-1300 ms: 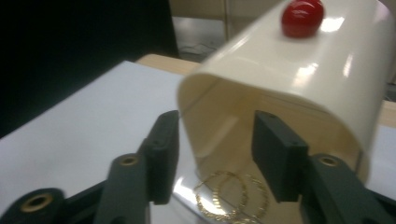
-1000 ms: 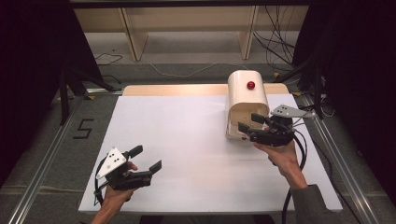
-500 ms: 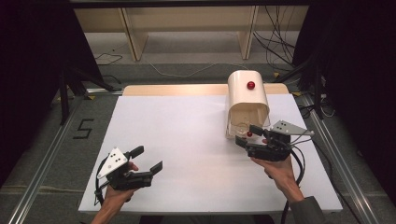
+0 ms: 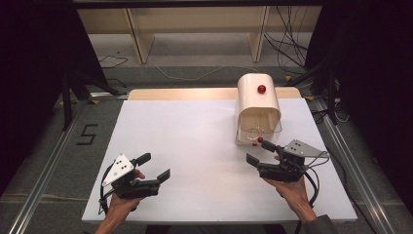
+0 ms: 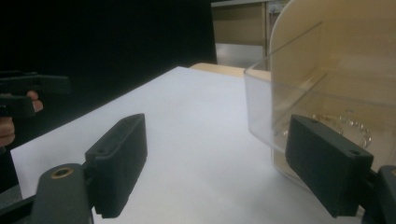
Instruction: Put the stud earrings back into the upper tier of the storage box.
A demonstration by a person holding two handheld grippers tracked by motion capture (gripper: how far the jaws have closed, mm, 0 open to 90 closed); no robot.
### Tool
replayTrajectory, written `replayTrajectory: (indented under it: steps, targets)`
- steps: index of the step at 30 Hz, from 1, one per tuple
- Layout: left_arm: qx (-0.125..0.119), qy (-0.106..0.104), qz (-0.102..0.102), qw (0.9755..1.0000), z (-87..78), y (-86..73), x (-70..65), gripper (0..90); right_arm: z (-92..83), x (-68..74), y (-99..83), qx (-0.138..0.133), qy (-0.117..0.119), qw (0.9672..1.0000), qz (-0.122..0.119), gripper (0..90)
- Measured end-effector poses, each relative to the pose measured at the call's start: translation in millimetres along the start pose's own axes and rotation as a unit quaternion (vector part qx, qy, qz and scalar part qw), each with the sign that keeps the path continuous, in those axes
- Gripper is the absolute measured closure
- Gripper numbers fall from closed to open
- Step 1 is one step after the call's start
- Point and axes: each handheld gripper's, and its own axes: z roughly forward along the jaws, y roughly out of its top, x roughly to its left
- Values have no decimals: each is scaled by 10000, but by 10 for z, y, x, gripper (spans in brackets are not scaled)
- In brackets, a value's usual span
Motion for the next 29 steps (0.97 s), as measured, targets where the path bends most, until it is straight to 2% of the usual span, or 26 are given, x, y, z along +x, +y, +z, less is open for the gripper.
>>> replayTrajectory:
  steps: [11, 21, 29]
  targets:
    - [124, -120, 15, 9998, 17, -7, -9, 90, -61, 46, -195, 186, -122, 9993, -299, 187]
    - [141, -139, 48, 9998, 21, -6, -12, 91, -124, 4, -238, 137, -151, 9996, -182, 172]
    - [138, -130, 54, 9998, 23, -5, -12, 91, -114, -8, -253, 178, -167, 9995, -191, 169]
